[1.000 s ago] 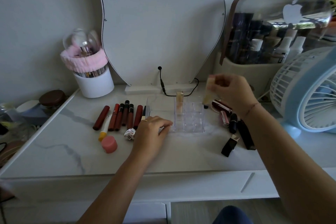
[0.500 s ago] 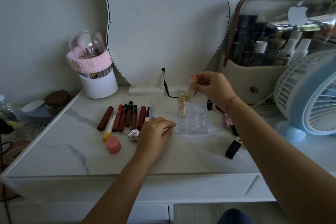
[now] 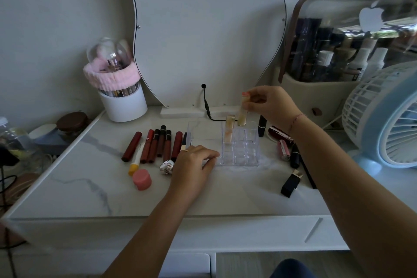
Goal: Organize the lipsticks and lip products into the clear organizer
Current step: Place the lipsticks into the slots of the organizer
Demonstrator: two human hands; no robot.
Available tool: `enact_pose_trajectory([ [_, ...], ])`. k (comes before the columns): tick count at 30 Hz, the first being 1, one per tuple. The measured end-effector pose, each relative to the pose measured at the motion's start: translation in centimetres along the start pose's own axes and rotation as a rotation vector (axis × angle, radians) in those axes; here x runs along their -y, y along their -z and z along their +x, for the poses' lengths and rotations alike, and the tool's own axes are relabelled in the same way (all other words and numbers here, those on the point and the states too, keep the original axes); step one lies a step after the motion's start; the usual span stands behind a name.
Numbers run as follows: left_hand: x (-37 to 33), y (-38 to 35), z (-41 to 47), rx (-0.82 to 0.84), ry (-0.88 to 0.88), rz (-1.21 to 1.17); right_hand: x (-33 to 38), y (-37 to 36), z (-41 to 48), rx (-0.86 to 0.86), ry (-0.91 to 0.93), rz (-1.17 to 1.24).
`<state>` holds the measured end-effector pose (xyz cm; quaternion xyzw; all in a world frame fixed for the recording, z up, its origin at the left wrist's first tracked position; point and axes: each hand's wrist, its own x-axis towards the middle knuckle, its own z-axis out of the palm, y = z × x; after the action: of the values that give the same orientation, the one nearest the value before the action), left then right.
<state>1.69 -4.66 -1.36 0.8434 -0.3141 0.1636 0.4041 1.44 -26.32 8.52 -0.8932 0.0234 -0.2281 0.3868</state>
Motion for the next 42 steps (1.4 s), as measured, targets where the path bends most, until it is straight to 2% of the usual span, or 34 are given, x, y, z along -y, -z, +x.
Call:
enact_pose_trajectory([
  [18, -0.1, 0.2, 0.0, 0.010, 0.007, 0.012, -2.5, -0.9, -0.5, 0.174, -0.087, -0.114],
  [24, -0.2, 0.2, 0.0, 0.002, -0.005, 0.014, -2.5, -0.2, -1.2, 0.145, -0.075, -0.130],
  [32, 0.0, 0.1, 0.0, 0.005, -0.024, 0.029, -4.3, 5.0, -6.6, 0.113, -0.086, -0.220],
  [35, 0.0, 0.1, 0.0, -0.002, -0.022, 0.037, -4.5, 6.3, -8.8, 0.231, -0.067, -0.311],
  [39, 0.0, 0.1, 0.0, 0.001, -0.028, 0.036, -4.5, 6.4, -11.3, 0.532, 0.007, -0.426],
  [42, 0.0, 0.2, 0.0, 0.001, -0.026, 0.027, -4.6, 5.9, -11.8, 0.567, 0.039, -0.483],
])
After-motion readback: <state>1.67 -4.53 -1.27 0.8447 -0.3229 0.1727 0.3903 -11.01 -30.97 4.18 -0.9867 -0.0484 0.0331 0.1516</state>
